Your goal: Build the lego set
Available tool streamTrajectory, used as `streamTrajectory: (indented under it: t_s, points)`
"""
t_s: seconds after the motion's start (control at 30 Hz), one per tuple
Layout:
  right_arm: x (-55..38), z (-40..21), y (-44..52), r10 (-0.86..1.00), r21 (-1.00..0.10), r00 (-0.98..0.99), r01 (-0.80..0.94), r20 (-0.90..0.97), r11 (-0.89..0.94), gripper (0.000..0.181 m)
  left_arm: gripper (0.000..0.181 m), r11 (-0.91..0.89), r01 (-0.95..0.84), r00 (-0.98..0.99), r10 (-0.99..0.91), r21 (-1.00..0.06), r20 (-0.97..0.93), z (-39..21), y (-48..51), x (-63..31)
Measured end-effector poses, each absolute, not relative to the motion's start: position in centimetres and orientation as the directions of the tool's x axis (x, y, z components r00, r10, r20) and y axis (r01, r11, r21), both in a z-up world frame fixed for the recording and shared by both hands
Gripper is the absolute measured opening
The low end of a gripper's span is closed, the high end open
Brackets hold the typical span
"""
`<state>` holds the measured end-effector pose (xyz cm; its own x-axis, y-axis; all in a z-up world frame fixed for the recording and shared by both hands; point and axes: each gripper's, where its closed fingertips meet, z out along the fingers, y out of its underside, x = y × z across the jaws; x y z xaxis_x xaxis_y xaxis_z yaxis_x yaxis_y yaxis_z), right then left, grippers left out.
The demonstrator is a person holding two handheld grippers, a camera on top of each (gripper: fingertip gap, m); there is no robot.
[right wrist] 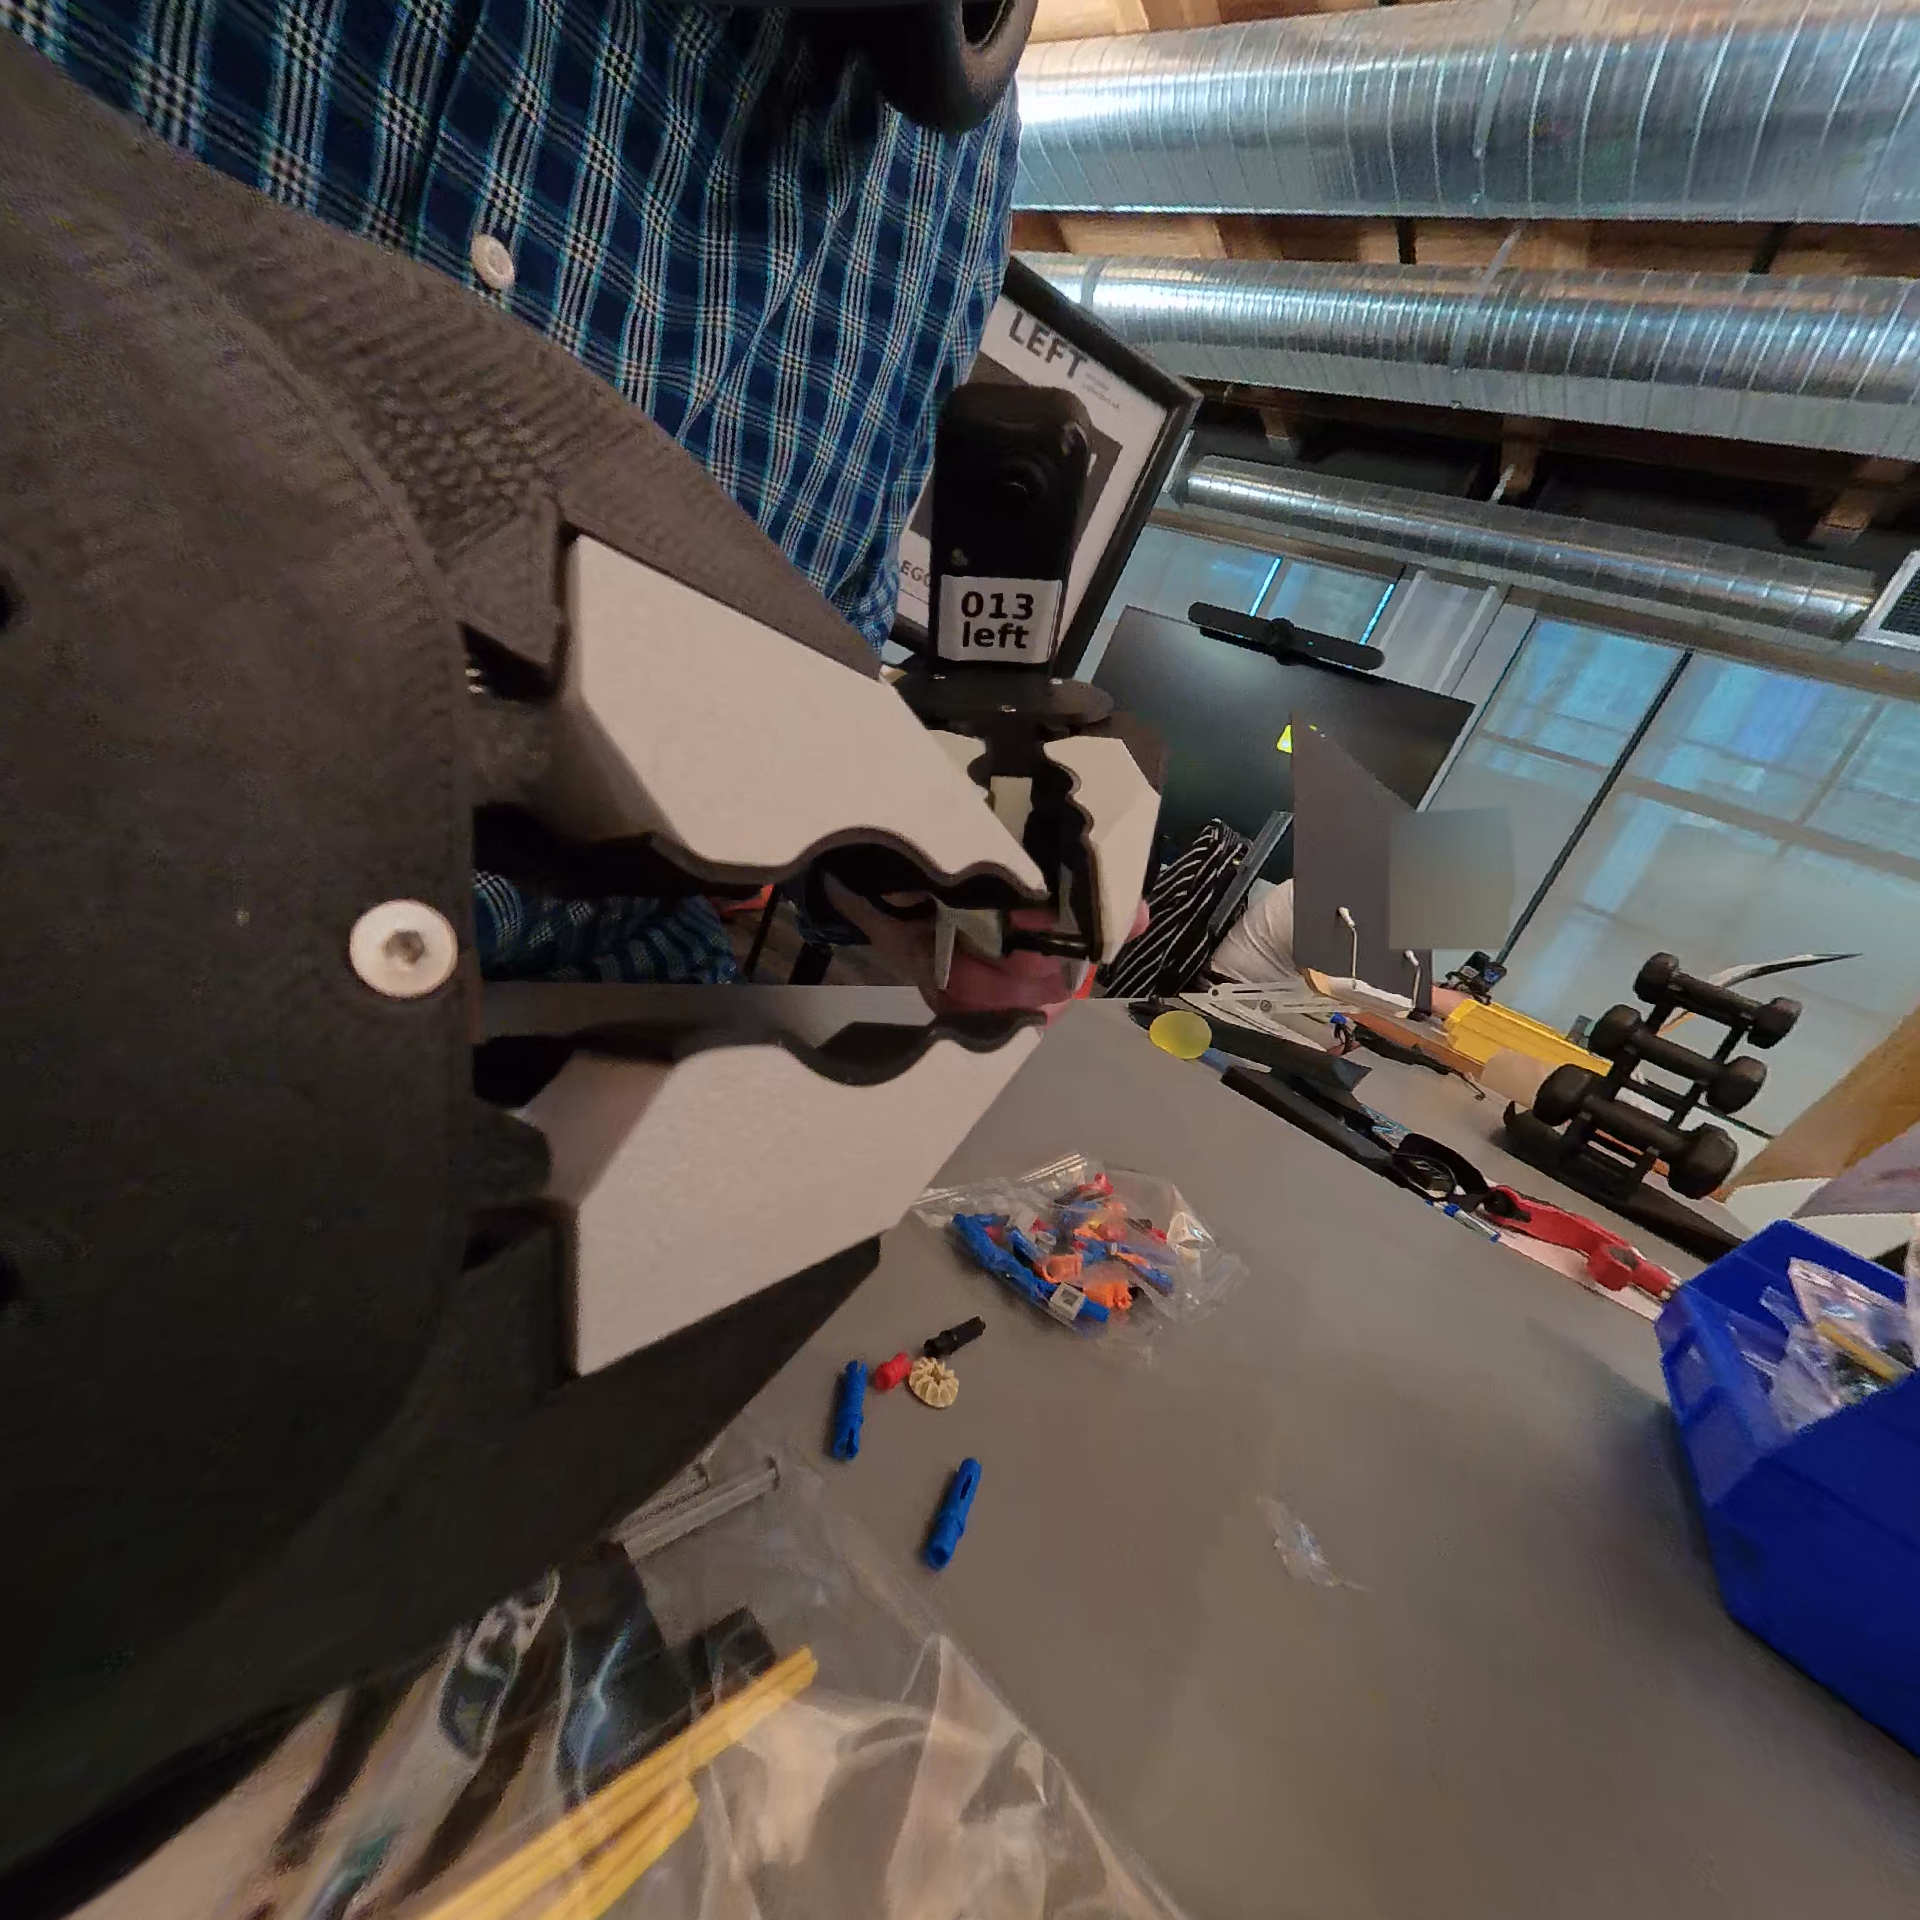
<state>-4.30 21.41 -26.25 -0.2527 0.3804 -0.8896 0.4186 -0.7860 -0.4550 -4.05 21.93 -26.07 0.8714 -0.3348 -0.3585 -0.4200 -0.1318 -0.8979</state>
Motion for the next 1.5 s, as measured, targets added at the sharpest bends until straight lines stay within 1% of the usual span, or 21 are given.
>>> streamTrajectory:
  t_s: [0.23, 0.53, 0.97, 1.17, 1.3, 1.33, 1.4, 1.43, 1.5]
  points:
    - [-3.6, -25.6, 22.4, 0.394, -0.470, -0.260, 0.394, -0.881, -0.790, 0.015, 0.014, -0.124, -0.276, 0.921, -0.317, -0.953, -0.225, -24.9, 22.1, -5.0]
    - [-3.6, -25.3, 22.3, 0.385, -0.472, -0.282, 0.396, -0.879, -0.788, 0.015, 0.014, -0.111, -0.267, 0.918, -0.331, -0.957, -0.218, -24.7, 22.2, -4.5]
    - [-3.5, -25.4, 22.4, 0.403, -0.492, -0.288, 0.396, -0.869, -0.776, 0.015, 0.014, -0.123, -0.233, 0.937, -0.295, -0.965, -0.188, -24.6, 22.6, -5.8]
    - [-3.3, -25.4, 22.5, 0.449, -0.525, -0.275, 0.391, -0.850, -0.756, 0.016, 0.014, -0.120, -0.100, 0.953, -0.297, -0.988, -0.061, -24.0, 22.8, -6.3]
    - [-2.8, -25.8, 22.5, 0.518, -0.573, -0.248, 0.399, -0.819, -0.716, 0.016, 0.014, -0.126, -0.081, 0.951, -0.306, -0.989, -0.039, -23.7, 22.2, -7.2]
    - [-2.6, -25.9, 22.6, 0.535, -0.585, -0.242, 0.400, -0.810, -0.705, 0.016, 0.014, -0.129, -0.062, 0.953, -0.302, -0.990, -0.020, -23.7, 21.9, -7.6]
    - [-2.4, -26.1, 22.4, 0.556, -0.602, -0.238, 0.403, -0.796, -0.689, 0.016, 0.014, -0.136, 0.061, 0.941, -0.322, -0.989, 0.102, -23.5, 21.3, -7.8]
    - [-2.3, -26.1, 22.3, 0.565, -0.610, -0.240, 0.402, -0.790, -0.683, 0.016, 0.014, -0.137, 0.158, 0.920, -0.340, -0.978, 0.196, -23.2, 21.1, -7.9]
    - [-2.5, -25.8, 21.9, 0.594, -0.640, -0.250, 0.400, -0.765, -0.656, 0.017, 0.014, -0.131, 0.406, 0.821, -0.382, -0.905, 0.424, -22.2, 20.7, -8.3]
